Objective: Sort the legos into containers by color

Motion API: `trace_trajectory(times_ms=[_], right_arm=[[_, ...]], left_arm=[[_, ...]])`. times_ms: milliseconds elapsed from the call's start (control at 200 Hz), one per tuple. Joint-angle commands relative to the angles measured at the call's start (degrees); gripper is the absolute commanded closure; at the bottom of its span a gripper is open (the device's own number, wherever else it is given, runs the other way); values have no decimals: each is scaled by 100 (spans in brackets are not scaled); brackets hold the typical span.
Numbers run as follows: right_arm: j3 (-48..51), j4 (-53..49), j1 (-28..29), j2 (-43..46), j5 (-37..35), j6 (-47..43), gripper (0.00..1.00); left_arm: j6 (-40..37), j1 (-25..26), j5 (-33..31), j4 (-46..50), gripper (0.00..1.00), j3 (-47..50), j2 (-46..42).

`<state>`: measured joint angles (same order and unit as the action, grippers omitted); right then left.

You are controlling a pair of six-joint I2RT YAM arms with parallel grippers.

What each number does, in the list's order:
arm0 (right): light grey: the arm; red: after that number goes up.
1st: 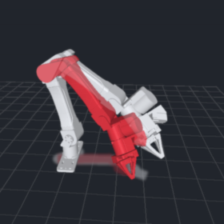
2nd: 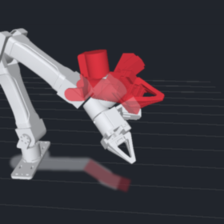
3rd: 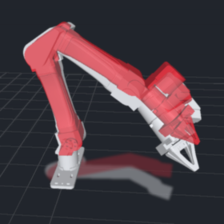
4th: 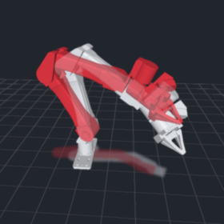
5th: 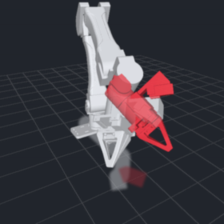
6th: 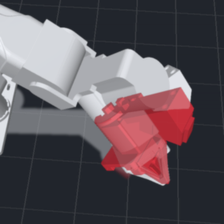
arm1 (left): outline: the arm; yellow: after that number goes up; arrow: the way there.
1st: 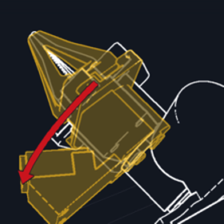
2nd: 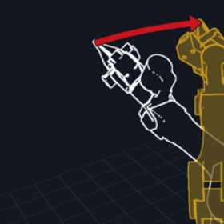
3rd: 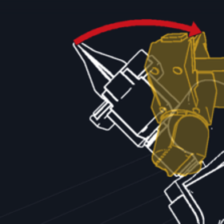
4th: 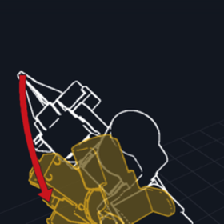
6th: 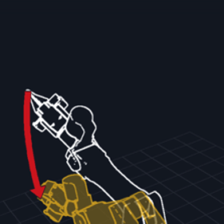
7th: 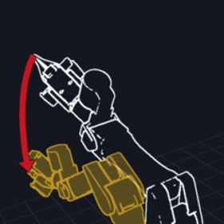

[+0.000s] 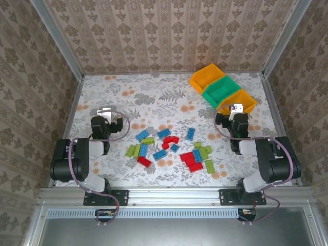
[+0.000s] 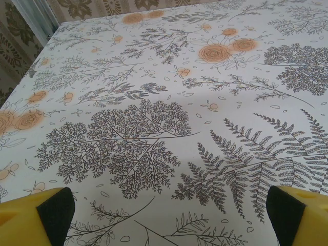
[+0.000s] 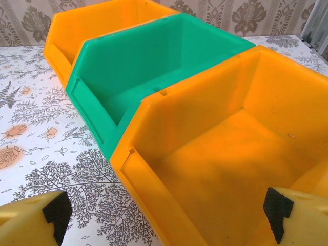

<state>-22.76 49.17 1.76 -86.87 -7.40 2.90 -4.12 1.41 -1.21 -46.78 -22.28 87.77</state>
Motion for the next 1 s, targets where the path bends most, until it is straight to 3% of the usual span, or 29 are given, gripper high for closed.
trace_trajectory(times_ms=[0, 830, 930, 995], right_arm=[[-18, 40, 17, -68, -139, -46, 0], [-14, 53, 11, -53, -118, -42, 0], [-138, -287, 17, 130, -127, -38, 0], [-405, -1153, 34, 527, -295, 35, 1]], left_arm=[[88, -29, 95, -134, 0, -132, 28], [96, -28, 105, -134, 0, -136, 14], [84, -32, 108, -153, 0, -114, 7], [32, -28, 183, 205, 0, -286, -120]])
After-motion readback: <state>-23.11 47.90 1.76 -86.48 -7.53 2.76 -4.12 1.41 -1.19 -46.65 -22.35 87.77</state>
